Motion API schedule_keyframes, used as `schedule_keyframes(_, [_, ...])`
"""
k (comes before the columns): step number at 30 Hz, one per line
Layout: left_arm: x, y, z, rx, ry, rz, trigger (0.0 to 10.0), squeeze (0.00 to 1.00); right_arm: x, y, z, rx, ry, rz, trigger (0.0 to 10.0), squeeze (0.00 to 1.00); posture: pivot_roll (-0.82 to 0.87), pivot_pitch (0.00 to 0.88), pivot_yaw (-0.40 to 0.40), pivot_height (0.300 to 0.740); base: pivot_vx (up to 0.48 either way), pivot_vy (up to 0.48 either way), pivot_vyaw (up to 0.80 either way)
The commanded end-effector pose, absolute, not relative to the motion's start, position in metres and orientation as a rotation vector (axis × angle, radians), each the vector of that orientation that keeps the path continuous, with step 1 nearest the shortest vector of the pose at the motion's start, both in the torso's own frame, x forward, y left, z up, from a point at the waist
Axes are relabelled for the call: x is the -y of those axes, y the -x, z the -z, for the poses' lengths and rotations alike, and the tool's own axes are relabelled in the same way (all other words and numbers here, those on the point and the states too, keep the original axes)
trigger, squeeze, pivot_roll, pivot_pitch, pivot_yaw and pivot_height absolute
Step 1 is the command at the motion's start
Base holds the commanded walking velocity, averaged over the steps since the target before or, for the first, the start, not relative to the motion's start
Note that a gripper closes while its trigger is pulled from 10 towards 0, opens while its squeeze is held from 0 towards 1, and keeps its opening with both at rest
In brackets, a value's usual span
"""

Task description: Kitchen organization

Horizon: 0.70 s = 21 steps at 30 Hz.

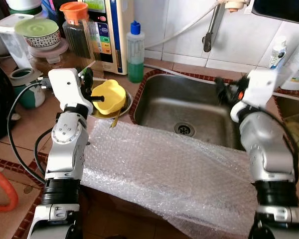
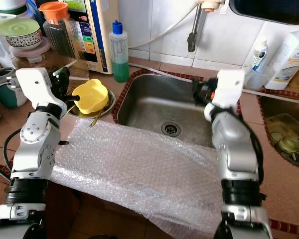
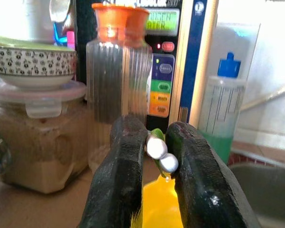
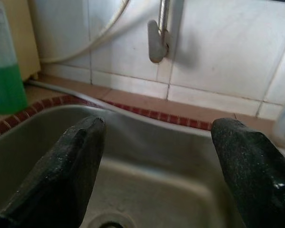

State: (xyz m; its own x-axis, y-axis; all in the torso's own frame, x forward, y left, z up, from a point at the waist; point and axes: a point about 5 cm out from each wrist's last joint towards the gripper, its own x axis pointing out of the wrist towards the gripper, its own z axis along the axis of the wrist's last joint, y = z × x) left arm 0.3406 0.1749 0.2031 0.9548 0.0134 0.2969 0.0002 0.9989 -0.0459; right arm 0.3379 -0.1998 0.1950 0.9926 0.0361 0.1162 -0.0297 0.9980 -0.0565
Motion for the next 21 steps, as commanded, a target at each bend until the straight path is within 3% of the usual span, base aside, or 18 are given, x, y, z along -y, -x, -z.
schedule_keyframes(1, [-0.174,-0.337,-0.204,0.307,0.028,0.017,10.0,0.0,0.206,-0.333,-0.21,0.181,0.071,-0.024,10.0,1.0,0.04,0.053,0.034,0.74,0.0,0.0,0.0])
schedule_keyframes(20, [-0.182,-0.307,-0.194,0.278,-0.061,0.049,10.0,0.0,0.235,-0.298,-0.218,0.223,0.127,0.069,10.0,1.0,0.04,0.046,0.062,0.74,0.0,0.0,0.0])
schedule_keyframes(21, [-0.182,-0.308,-0.194,0.278,-0.062,0.05,10.0,0.0,0.236,-0.297,-0.219,0.231,0.125,0.065,0.0,0.0,0.04,0.047,0.063,0.74,0.0,0.0,0.0])
